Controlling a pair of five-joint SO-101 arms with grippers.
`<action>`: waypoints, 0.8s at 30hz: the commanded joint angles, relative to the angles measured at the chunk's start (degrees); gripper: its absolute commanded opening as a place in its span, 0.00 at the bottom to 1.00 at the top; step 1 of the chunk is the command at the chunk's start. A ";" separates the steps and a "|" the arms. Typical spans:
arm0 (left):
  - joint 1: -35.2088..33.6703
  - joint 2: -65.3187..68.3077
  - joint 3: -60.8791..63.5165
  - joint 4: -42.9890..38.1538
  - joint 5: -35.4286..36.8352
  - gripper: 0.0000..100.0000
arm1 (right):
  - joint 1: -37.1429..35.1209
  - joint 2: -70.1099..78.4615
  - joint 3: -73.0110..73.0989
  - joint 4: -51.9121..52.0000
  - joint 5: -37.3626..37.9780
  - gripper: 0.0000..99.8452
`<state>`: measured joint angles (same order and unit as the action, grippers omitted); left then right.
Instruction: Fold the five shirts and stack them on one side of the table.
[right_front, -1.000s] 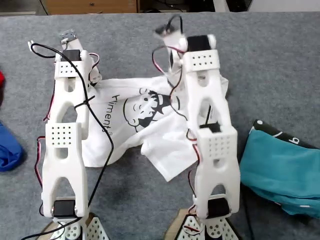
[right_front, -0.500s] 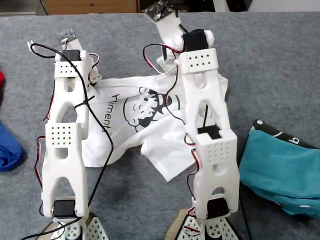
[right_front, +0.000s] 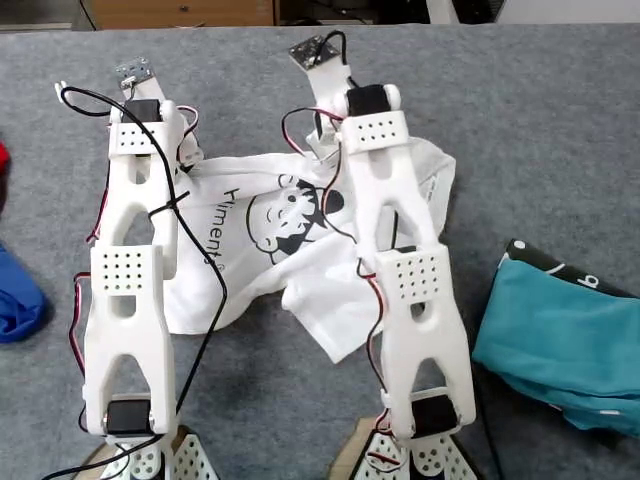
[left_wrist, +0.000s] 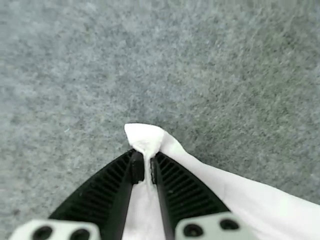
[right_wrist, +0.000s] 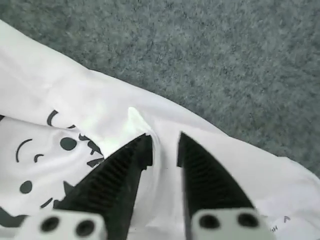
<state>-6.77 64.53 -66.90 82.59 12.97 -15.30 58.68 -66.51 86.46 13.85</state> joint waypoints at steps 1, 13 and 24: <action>-0.62 -0.48 -2.11 -0.97 0.00 0.02 | 1.54 -0.22 -6.99 4.84 1.14 0.02; -0.62 -0.48 -2.11 -0.97 0.00 0.02 | 5.32 -5.05 -1.63 16.00 3.34 0.00; -0.62 -0.48 -2.20 -0.97 0.00 0.02 | 4.88 -27.30 32.92 12.48 3.34 0.00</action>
<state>-6.77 64.53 -66.90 82.59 13.05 -10.99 39.69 -41.71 100.88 16.92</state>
